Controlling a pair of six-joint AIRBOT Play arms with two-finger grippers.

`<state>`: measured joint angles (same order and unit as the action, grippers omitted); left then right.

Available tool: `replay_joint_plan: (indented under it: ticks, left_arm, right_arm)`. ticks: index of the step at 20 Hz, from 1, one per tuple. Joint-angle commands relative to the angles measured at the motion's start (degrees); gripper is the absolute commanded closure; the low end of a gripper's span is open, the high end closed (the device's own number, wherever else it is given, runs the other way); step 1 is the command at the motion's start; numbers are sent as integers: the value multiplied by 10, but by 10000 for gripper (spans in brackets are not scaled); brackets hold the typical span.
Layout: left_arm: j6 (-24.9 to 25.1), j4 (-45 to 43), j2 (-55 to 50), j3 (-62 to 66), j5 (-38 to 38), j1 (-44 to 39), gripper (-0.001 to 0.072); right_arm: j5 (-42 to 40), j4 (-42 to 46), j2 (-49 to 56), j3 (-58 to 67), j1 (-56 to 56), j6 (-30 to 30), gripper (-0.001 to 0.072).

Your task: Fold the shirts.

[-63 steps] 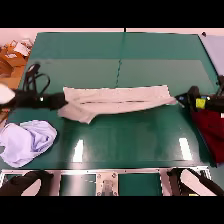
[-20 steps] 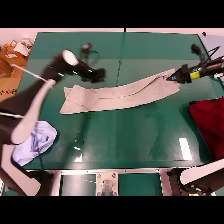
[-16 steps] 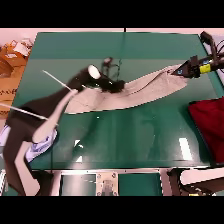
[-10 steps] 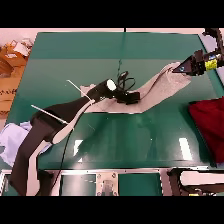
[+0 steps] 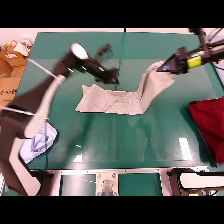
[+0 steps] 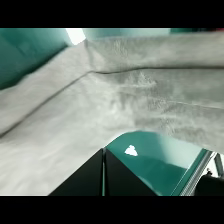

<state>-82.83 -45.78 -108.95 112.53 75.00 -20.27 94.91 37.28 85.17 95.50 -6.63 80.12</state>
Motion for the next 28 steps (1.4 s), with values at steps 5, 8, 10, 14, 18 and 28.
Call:
replay_joint_plan:
  ticks: [5,8,10,14,18,28]
  left_arm:
    - [5,-50,137,52,147,191,688]
    - [16,-51,150,52,160,226,688]
    - [23,-54,150,52,168,238,688]
    - [24,-93,150,52,169,238,688]
    - [24,-105,150,52,161,238,688]
    - [23,-110,150,52,156,238,688]
  right_arm:
    - [-459,-14,47,-107,304,35,702]
    - [-649,-86,155,-104,428,34,701]
    - [-718,-131,238,-76,483,33,641]
    - [-634,-137,281,-31,462,27,154]
    - [-438,-135,226,-20,302,-24,274]
    - [-259,31,133,-221,44,-59,156]
